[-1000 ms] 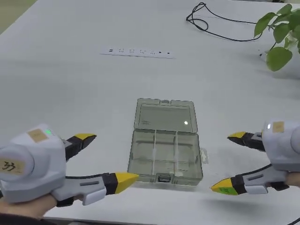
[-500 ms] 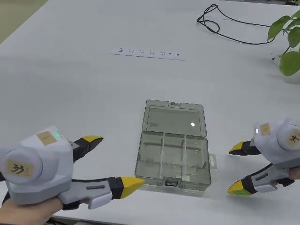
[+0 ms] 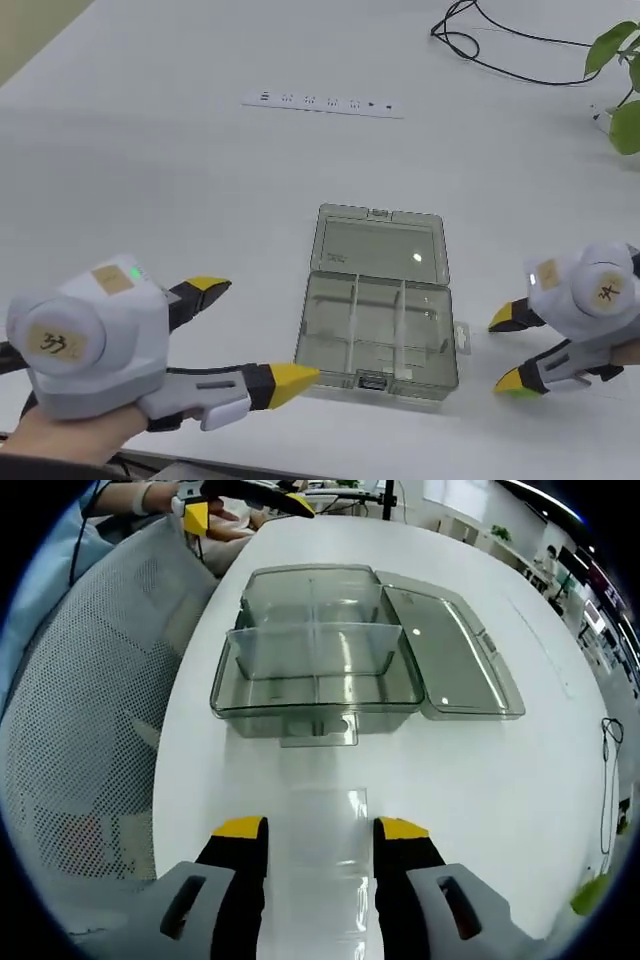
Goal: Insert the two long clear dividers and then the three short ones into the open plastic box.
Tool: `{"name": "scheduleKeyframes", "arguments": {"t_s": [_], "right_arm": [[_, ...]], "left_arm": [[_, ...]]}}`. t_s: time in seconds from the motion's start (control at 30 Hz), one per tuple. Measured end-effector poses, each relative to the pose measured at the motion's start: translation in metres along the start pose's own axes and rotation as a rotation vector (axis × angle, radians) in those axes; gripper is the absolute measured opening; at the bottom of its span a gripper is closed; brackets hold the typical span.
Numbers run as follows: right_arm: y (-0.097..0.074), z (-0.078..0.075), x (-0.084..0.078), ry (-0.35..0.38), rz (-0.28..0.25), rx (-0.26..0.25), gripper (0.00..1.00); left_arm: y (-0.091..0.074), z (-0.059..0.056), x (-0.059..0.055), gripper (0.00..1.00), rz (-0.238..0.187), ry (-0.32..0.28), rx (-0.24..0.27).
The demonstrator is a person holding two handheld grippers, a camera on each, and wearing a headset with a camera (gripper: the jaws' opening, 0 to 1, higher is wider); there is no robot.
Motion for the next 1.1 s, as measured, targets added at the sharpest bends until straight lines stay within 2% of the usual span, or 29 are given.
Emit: {"name": "scheduleKeyframes", "arguments": {"t_s": [0.07,0.1,0.17,0.3,0.47,0.73,0.77,0.9,1.1], "right_arm": [[0.0,-0.001,0.0,-0.016,0.017,-0.003,0.42],[0.0,-0.003,-0.001,-0.06,0.042,-0.025,0.4],[0.001,-0.002,0.0,-0.028,0.034,-0.009,0.4],[0.002,-0.003,0.001,-0.04,0.051,-0.013,0.39],[0.003,0.0,0.002,-0.056,0.06,-0.019,0.33],[0.003,0.002,0.002,-0.024,0.069,-0.027,0.32],[0.003,0.002,0.002,0.004,0.074,-0.025,0.32],[0.003,0.003,0.002,0.009,0.074,-0.033,0.32],[0.002,0.002,0.003,0.035,0.072,-0.055,0.32]], "left_arm": [[0.001,0.0,0.0,0.83,-0.003,-0.002,-0.002],[0.001,-0.001,0.0,0.83,-0.001,0.002,-0.002],[0.002,-0.002,0.0,0.82,-0.006,0.0,-0.008],[0.004,-0.003,0.001,0.82,-0.006,0.009,-0.017],[0.009,-0.003,0.004,0.82,-0.01,0.01,-0.026],[0.012,-0.005,0.005,0.8,-0.01,0.001,-0.034],[0.012,-0.005,0.005,0.8,-0.009,-0.003,-0.035],[0.012,-0.005,0.003,0.8,0.012,0.01,-0.035],[0.009,0.004,0.004,0.8,0.019,0.013,-0.038]]}}
Point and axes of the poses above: the centre of the closed fingertips' face, and the gripper's own axes: y roughly forward along the fingers, z roughly to its left, x roughly out of its top, the point moved 9 cm from there along -y, roughly backward along the fingers, and after that the axes turned 12 degrees about z, right-handed, at the moved point
